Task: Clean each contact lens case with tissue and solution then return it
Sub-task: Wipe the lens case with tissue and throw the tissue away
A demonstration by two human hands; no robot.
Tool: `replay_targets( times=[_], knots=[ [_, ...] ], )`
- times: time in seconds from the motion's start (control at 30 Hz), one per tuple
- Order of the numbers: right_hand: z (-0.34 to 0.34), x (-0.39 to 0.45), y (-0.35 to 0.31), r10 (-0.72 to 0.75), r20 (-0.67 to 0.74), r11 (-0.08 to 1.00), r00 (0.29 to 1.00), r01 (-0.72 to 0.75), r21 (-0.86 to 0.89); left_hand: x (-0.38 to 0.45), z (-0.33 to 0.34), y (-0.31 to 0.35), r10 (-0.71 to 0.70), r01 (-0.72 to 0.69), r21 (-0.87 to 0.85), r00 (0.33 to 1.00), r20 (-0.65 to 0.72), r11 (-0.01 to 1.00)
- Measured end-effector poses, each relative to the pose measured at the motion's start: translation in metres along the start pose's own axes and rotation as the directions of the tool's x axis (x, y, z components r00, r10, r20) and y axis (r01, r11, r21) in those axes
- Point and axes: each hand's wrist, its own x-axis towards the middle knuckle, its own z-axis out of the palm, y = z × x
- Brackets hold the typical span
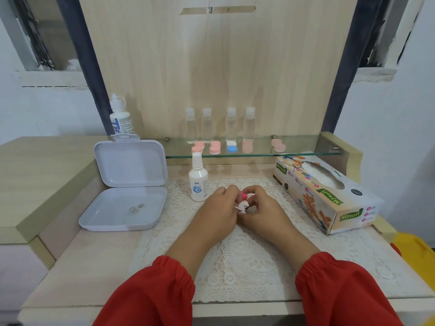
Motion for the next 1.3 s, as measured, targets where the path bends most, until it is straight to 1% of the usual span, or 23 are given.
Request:
replay_targets(
  times=[0.1, 0.17, 0.23, 0.3, 0.37, 0.4, 0.43, 0.47, 0.5, 0.57, 0.6, 0.63, 0.73, 0.83, 0.97, 1.1, 1.23, 1.3],
  knots=[
    [0.001, 0.001, 0.001, 0.007, 0.001, 1.0, 1.0, -0.007, -0.006, 0.006, 0.001, 0.0, -0.014, 0.012, 0.057, 0.999, 0.03, 0.998],
    [0.002, 0.001, 0.001, 0.007, 0.005, 1.0, 1.0, -0.007, -0.017, 0.008, 0.003, -0.001, -0.065, 0.064, 0.025, 0.997, 0.033, 0.998],
    [0.003, 0.002, 0.002, -0.006, 0.009, 0.999, 1.0, 0.006, -0.046, 0.008, 0.006, -0.002, -0.143, 0.146, -0.094, 0.989, 0.037, 0.985],
    [0.003, 0.002, 0.003, -0.023, 0.014, 0.998, 1.0, 0.024, -0.064, 0.007, 0.008, -0.001, -0.217, 0.216, -0.278, 0.976, 0.027, 0.936],
    [0.003, 0.003, 0.004, -0.028, 0.022, 0.997, 0.999, 0.03, -0.068, 0.007, 0.002, -0.003, -0.293, 0.235, -0.483, 0.955, -0.046, 0.844],
    [0.003, 0.003, 0.004, -0.028, 0.028, 0.997, 0.999, 0.029, -0.071, 0.006, -0.003, -0.006, -0.331, 0.222, -0.556, 0.938, -0.102, 0.801],
    [0.003, 0.003, 0.005, -0.026, 0.032, 0.997, 0.999, 0.028, -0.073, 0.005, -0.008, -0.009, -0.35, 0.2, -0.593, 0.925, -0.148, 0.78],
    [0.003, 0.004, 0.005, -0.026, 0.036, 0.997, 0.999, 0.029, -0.075, 0.002, -0.013, -0.013, -0.34, 0.185, -0.59, 0.926, -0.162, 0.786],
    [0.003, 0.004, 0.004, -0.028, 0.041, 0.996, 0.999, 0.031, -0.084, -0.001, -0.015, -0.016, -0.311, 0.191, -0.55, 0.941, -0.133, 0.813],
    [0.002, 0.005, 0.004, -0.051, 0.048, 0.991, 0.998, 0.056, -0.124, -0.005, -0.013, -0.019, -0.248, 0.23, -0.37, 0.969, -0.002, 0.9],
    [0.002, 0.005, 0.003, -0.064, 0.049, 0.988, 0.997, 0.071, -0.135, -0.007, -0.01, -0.019, -0.221, 0.224, -0.279, 0.974, 0.044, 0.934],
    [0.002, 0.006, 0.003, -0.069, 0.05, 0.988, 0.996, 0.075, -0.135, -0.006, -0.006, -0.02, -0.201, 0.209, -0.221, 0.978, 0.058, 0.953],
    [0.001, 0.005, 0.001, -0.064, 0.058, 0.991, 0.996, 0.071, -0.112, -0.004, -0.003, -0.02, -0.207, 0.202, -0.16, 0.978, -0.013, 0.966],
    [0.0, 0.001, 0.001, -0.053, 0.065, 0.996, 0.996, 0.057, -0.065, -0.002, -0.002, -0.02, -0.224, 0.223, -0.072, 0.975, -0.007, 0.972],
    [0.0, -0.001, -0.001, -0.042, 0.056, 0.999, 0.998, 0.042, -0.01, -0.001, -0.003, -0.013, -0.225, 0.225, -0.095, 0.974, 0.004, 0.97],
    [0.0, -0.001, -0.002, -0.086, 0.042, 0.996, 0.995, 0.086, 0.011, -0.001, -0.001, -0.013, -0.196, 0.197, -0.097, 0.98, 0.011, 0.976],
    [0.001, -0.003, -0.002, -0.117, 0.017, 0.992, 0.993, 0.116, 0.042, -0.002, 0.001, -0.013, -0.198, 0.197, -0.068, 0.98, -0.009, 0.978],
    [0.003, -0.006, -0.004, -0.141, -0.009, 0.986, 0.99, 0.141, 0.091, -0.002, 0.001, -0.011, -0.228, 0.222, -0.099, 0.973, -0.048, 0.97]
  ],
)
